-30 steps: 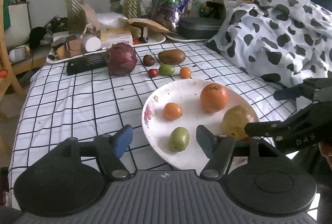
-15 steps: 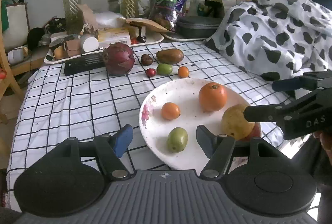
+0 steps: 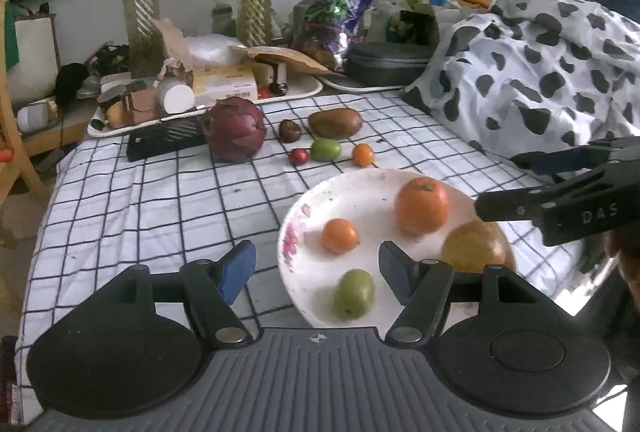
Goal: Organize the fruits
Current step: 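Lift both open tools away from the plate, then grasp the small orange fruit beside the green lime with the right tool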
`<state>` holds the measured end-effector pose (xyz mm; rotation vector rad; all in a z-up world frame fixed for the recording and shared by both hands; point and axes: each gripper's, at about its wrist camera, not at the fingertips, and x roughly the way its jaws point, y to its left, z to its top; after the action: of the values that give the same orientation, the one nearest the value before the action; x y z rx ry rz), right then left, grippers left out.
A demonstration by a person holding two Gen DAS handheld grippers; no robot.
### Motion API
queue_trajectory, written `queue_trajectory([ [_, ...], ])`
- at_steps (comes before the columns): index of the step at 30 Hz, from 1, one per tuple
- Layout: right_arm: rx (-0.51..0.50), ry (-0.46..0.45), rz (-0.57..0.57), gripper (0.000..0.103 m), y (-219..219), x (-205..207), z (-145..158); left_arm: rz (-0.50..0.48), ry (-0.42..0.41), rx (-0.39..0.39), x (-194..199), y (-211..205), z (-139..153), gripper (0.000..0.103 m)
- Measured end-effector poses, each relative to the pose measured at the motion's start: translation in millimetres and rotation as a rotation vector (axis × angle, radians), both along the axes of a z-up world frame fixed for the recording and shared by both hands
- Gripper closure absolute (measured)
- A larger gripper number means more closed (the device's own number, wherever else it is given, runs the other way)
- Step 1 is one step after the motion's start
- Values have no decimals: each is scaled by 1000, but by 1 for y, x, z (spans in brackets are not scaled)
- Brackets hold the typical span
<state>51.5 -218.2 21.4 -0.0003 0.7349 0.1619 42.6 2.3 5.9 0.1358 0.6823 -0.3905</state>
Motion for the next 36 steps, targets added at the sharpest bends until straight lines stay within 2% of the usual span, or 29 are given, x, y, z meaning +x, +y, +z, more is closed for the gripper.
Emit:
queue_trajectory([
  [2, -15, 1, 0, 0, 1, 6, -1, 15, -12, 9, 5, 1, -1, 27],
  [8, -25, 2, 4, 0, -1, 24, -3, 26, -12, 6, 22, 5, -3, 27],
  [22, -44, 14, 1, 0, -9, 65, -9, 37, -69, 28, 59, 1, -9, 27],
  [36, -42, 33, 60, 0, -9, 112, -16, 69, -61, 27, 109, 3, -18, 27],
])
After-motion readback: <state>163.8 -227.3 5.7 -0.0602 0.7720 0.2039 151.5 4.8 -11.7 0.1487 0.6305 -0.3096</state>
